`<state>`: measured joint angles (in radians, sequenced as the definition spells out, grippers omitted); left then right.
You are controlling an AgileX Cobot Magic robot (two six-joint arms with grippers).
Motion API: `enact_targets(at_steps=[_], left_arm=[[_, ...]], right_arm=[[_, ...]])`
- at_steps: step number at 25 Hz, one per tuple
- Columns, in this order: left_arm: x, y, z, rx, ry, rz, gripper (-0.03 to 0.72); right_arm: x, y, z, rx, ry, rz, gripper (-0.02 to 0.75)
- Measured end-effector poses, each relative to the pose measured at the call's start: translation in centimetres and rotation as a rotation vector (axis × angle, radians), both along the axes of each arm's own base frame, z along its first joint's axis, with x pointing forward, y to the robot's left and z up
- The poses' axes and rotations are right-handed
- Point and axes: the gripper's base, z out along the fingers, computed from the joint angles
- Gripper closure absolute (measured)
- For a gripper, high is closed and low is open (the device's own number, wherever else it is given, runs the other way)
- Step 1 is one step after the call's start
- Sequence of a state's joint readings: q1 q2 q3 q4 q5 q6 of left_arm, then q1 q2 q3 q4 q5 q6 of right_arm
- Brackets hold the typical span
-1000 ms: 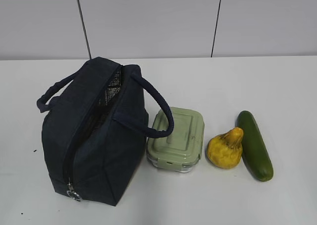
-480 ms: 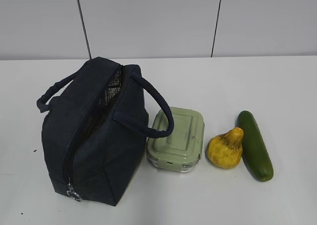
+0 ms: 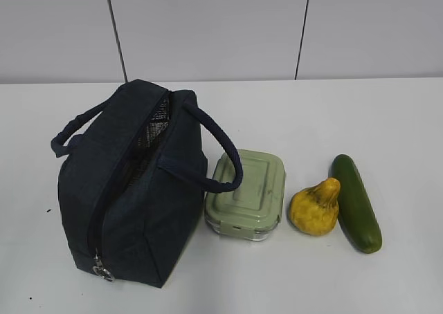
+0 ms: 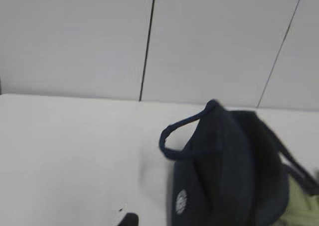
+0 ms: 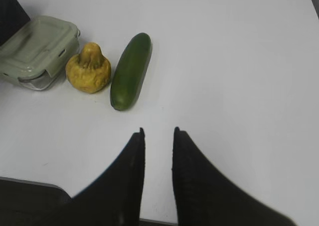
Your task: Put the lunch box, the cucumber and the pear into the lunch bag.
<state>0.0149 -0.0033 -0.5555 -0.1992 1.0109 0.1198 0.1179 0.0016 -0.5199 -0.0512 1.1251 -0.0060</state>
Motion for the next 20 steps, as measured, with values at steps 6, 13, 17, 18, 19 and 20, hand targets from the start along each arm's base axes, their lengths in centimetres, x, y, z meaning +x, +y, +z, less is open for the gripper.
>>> enact_targets(at_steps=[6, 13, 17, 18, 19, 20], left_arm=[[5.4, -1.0, 1.2, -0.175, 0.119, -0.055, 0.445], [11.5, -1.9, 0.7, -0.193, 0.258, -0.139, 0.442], [14.1, -3.3, -0.2, -0.132, 0.416, -0.298, 0.43], [14.8, -3.5, -0.4, -0.129, 0.45, -0.325, 0.423], [15.5, -3.8, -0.6, -0.121, 0.472, -0.353, 0.416], [16.1, -4.0, -0.8, -0.117, 0.495, -0.377, 0.409]], right_arm=[[4.8, 0.6, 1.3, -0.02, 0.117, 0.008, 0.576], [10.9, 1.7, 1.1, 0.018, 0.205, 0.027, 0.562], [13.6, 2.1, 0.8, 0.015, 0.3, 0.034, 0.517], [14.3, 2.2, 0.7, 0.004, 0.327, 0.039, 0.497], [14.9, 2.3, 0.6, 0.0, 0.347, 0.042, 0.479], [15.5, 2.4, 0.2, -0.008, 0.38, 0.045, 0.469]])
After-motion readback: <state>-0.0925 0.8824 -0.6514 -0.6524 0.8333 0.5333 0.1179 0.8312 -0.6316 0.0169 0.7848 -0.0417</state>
